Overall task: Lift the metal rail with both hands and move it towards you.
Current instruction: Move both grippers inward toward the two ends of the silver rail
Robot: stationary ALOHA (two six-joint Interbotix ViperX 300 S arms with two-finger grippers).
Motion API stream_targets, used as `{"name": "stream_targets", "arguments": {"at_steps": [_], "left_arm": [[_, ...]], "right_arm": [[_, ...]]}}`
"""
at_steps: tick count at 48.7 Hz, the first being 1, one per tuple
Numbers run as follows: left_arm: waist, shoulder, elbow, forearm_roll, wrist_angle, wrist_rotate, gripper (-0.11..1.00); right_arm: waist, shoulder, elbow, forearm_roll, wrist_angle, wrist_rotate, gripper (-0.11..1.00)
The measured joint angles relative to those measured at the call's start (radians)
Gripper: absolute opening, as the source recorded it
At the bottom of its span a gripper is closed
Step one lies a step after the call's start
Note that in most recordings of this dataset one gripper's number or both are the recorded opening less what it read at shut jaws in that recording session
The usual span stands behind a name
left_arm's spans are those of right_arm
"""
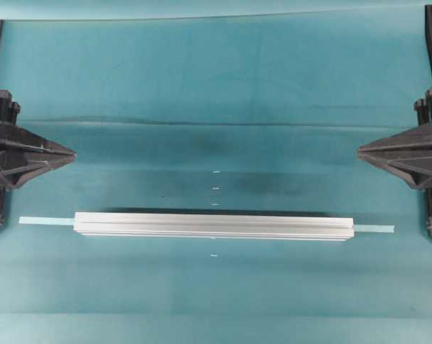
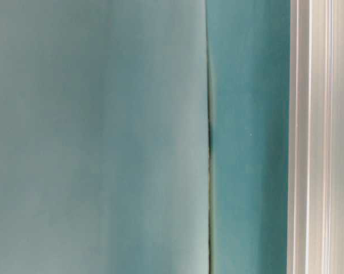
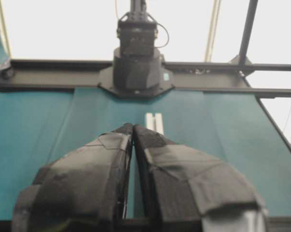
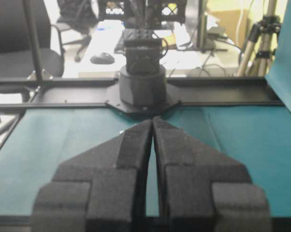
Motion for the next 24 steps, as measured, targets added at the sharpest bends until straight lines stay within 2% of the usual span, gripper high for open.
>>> {"name": "stream_targets", "arguments": {"at_steps": [3, 9, 17, 24], "left_arm": [[-0.005, 0.023, -0.012, 0.002, 0.009, -0.031, 0.09], [-0.012, 0.094, -0.041, 0.011, 0.031, -0.086, -0.05], [-0.017, 0.11, -0.092, 0.012, 0.133, -0.101, -0.06], [-0.018, 0.127, -0.166, 0.012, 0.33, -0.101, -0.06]], "right_arm": [[0.0, 0.005, -0.002, 0.008, 0.002, 0.006, 0.13], [0.0, 0.018, -0.017, 0.057, 0.018, 0.04, 0.02], [0.0, 0.029, -0.051, 0.067, 0.137, 0.104, 0.02], [0.002, 0.049, -0.097, 0.067, 0.314, 0.129, 0.02]]}}
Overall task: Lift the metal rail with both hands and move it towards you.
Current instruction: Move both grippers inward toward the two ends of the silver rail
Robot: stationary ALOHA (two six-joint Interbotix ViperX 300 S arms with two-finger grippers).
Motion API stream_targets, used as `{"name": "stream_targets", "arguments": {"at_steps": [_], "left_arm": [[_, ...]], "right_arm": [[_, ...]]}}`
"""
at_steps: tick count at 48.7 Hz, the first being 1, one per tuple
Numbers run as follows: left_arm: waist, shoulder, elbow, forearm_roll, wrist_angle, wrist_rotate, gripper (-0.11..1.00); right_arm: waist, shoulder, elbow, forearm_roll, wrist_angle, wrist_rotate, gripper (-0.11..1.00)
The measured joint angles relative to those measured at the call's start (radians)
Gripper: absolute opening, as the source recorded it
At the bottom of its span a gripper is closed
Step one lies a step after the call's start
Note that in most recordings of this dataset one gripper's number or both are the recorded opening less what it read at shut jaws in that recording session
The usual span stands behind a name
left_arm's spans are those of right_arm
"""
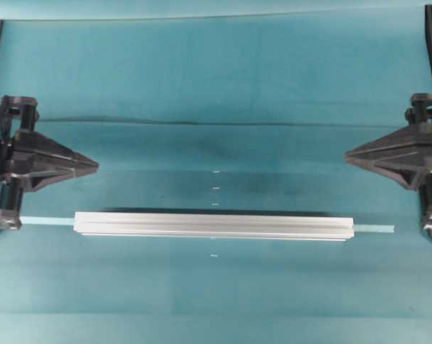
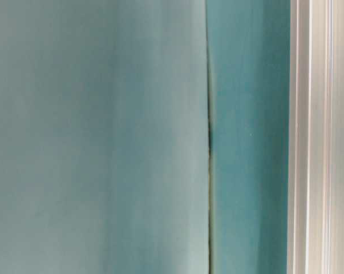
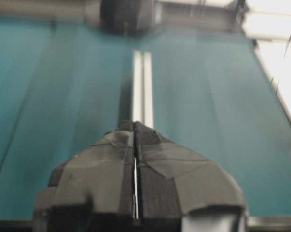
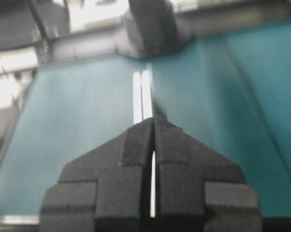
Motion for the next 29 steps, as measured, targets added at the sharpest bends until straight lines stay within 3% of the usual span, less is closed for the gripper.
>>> {"name": "stream_targets", "arguments": {"at_steps": [7, 15, 29], "left_arm": [[0.0, 0.044, -0.074, 0.0, 0.173, 0.003, -0.06], [0.0, 0.11, -0.12, 0.0, 0.27, 0.0, -0.06], [0.0, 0.25, -0.192, 0.0, 0.433, -0.006, -0.06]], "right_arm": [[0.0, 0.058, -0.074, 0.002, 0.199, 0.011, 0.02], [0.005, 0.183, -0.173, 0.002, 0.42, 0.012, 0.02], [0.034, 0.411, -0.322, 0.002, 0.673, 0.011, 0.01]]}}
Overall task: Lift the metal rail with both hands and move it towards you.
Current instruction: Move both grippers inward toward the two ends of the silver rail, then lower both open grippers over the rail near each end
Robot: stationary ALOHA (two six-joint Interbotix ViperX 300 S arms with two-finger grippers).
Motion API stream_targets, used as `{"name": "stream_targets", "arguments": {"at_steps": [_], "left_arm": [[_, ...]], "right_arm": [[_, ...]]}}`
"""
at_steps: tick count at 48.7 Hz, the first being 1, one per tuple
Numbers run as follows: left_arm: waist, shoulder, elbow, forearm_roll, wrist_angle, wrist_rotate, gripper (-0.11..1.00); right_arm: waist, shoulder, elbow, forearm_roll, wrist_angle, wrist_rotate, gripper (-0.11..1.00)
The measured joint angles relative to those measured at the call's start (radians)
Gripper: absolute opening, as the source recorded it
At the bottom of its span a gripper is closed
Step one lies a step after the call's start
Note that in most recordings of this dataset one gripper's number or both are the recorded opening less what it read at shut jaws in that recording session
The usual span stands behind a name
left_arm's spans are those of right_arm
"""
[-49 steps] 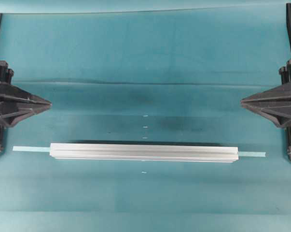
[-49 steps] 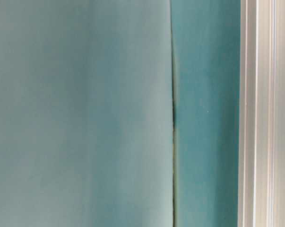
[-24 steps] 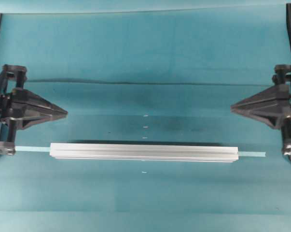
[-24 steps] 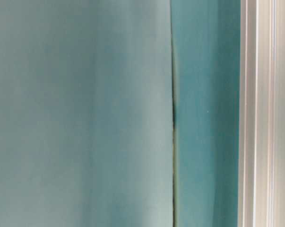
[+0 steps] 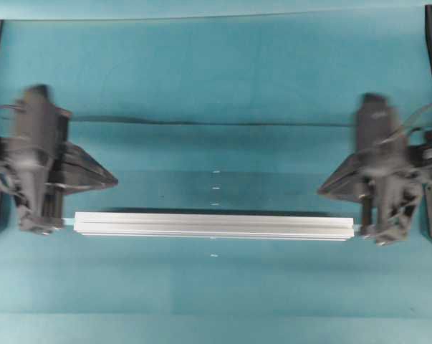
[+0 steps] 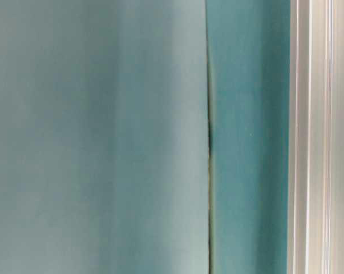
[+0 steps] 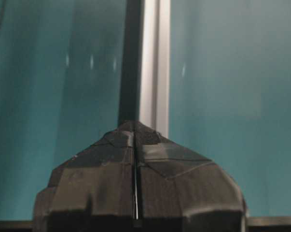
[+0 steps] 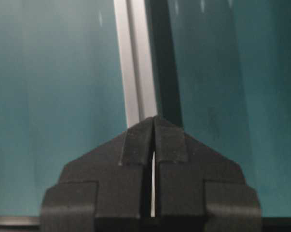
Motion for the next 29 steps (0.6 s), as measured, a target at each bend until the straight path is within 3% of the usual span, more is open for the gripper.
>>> {"name": "stream_targets", "arguments": {"at_steps": [17, 29], "left_arm": [[-0.002, 0.166, -0.114, 0.002, 0.262, -0.002, -0.06], [-0.002, 0.253, -0.176, 0.003, 0.342, 0.008, -0.06]], "right_arm": [[0.002, 0.178, -0.123, 0.0, 0.209, -0.002, 0.01], [0.002, 0.255, -0.156, -0.002, 0.255, -0.002, 0.01]]}}
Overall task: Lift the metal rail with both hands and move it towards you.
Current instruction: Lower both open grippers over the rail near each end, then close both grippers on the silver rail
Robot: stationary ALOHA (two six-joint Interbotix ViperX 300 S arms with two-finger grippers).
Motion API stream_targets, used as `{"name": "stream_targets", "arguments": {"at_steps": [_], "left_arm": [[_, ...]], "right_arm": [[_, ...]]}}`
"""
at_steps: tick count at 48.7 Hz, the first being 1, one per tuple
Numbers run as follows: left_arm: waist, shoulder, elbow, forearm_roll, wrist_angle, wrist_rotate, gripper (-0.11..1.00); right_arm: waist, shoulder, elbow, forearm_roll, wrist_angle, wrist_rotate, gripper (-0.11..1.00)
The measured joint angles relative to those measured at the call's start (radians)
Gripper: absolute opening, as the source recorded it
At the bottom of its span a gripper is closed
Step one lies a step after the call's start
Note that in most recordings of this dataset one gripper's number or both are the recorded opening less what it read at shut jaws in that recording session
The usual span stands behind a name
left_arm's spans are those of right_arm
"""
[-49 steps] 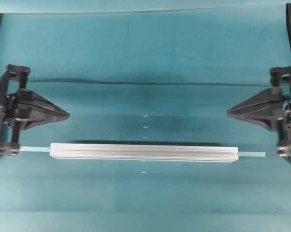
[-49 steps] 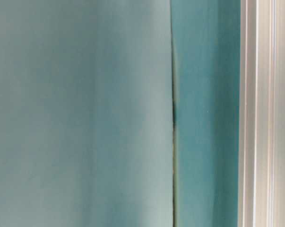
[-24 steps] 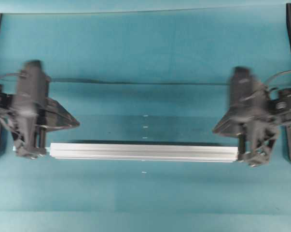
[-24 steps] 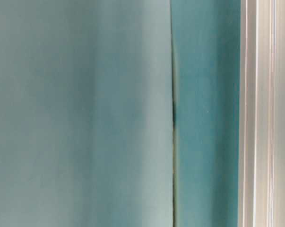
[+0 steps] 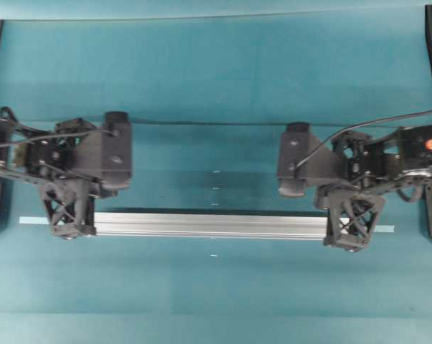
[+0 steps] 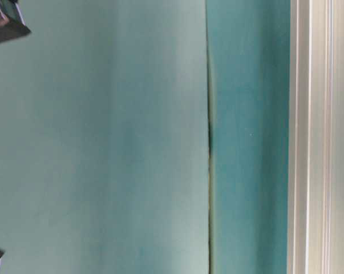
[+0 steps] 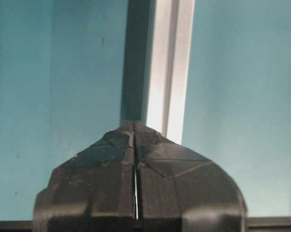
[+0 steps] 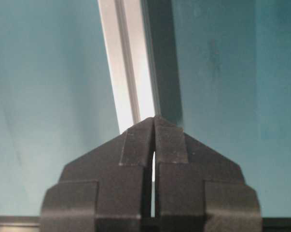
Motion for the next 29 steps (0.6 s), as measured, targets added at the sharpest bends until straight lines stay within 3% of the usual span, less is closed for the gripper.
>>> {"name": "stream_targets", "arguments": {"at_steps": [17, 23, 29], "left_arm": [[0.0, 0.02, -0.014, 0.002, -0.005, 0.006, -0.06], [-0.002, 0.02, -0.014, 0.0, -0.005, 0.002, -0.03], [-0.003, 0.02, -0.014, 0.0, -0.005, 0.002, 0.09]], "right_arm": [[0.0, 0.028, -0.017, 0.002, 0.003, -0.002, 0.11], [0.0, 0.028, -0.017, 0.0, 0.003, -0.003, 0.28], [0.0, 0.028, -0.011, 0.0, -0.003, -0.003, 0.61]]}}
